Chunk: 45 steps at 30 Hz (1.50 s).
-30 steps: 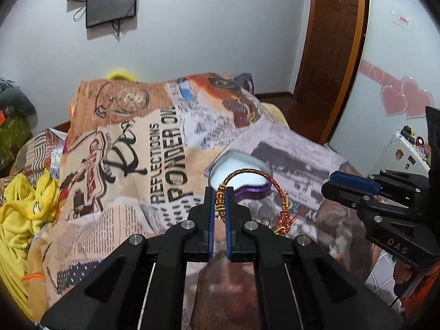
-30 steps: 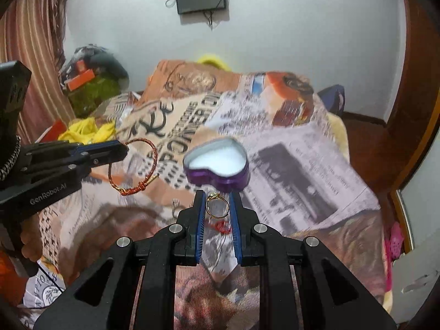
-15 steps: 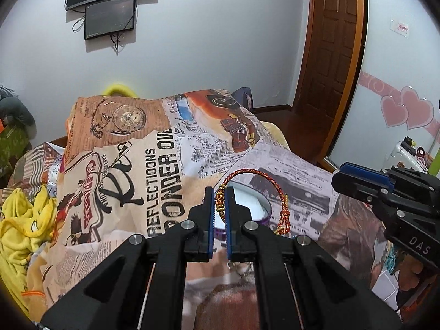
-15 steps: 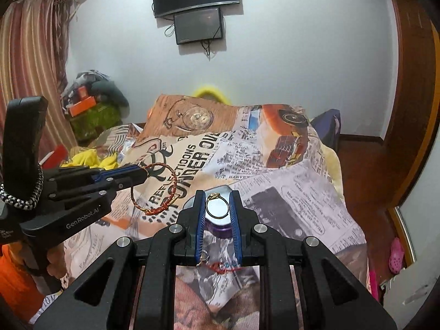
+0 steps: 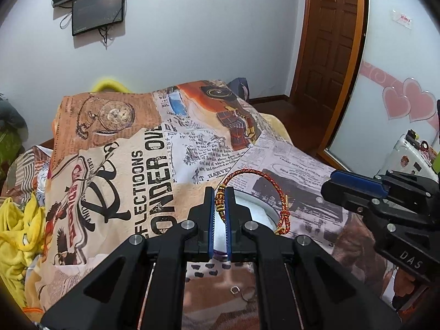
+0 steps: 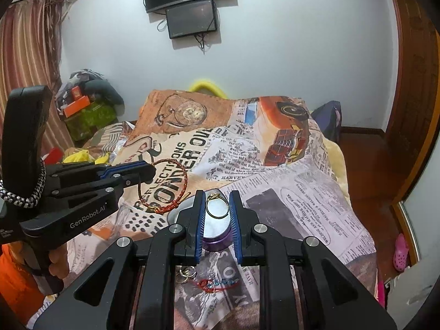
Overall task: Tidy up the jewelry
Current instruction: 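Carry the bracelet and ring over the purple heart tin and lower them inside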
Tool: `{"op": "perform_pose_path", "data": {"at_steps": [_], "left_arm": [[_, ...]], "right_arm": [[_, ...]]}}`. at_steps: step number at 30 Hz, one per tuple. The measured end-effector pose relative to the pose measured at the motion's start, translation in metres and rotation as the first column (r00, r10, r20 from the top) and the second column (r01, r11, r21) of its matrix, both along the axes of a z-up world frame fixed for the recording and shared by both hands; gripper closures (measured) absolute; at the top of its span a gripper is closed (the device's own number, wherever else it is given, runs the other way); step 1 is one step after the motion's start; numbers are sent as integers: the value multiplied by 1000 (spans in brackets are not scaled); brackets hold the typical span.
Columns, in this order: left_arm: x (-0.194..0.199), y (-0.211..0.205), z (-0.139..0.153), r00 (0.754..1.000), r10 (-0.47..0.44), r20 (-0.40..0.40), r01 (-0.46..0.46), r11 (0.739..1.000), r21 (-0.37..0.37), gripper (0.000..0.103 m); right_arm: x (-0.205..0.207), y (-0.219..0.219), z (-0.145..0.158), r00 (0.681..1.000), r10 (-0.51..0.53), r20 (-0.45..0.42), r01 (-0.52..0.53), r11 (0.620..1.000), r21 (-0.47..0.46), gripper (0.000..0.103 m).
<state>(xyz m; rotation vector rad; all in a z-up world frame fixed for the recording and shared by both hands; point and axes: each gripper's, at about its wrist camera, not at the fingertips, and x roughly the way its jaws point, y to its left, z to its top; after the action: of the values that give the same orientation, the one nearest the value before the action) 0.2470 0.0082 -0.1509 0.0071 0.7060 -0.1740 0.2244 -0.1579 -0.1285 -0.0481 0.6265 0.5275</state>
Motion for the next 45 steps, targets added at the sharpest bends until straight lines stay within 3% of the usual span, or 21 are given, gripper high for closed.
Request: {"op": "perform_pose_path", "data": {"at_steps": [8,22,35,45], "left_arm": [[22,-4,-22,998,-8,-56,9,1000,16,98],[50,-10,-55,990,-7,-139,16,998,61,98],[54,-11,-62,987,-20,-159,31,997,66,98],[50,-7,-59,986,-13,-165,22,998,58,98]], "right_arm": [[26,2,-20,997,-8,-81,9,1000,6,87],[37,25,-39,990,45,-135,-51,998,-38,87],[53,35,-63,974,59,-220,-73,996,-58,87],[51,37,-62,972,55,-228,-73,995,-70,87]]}}
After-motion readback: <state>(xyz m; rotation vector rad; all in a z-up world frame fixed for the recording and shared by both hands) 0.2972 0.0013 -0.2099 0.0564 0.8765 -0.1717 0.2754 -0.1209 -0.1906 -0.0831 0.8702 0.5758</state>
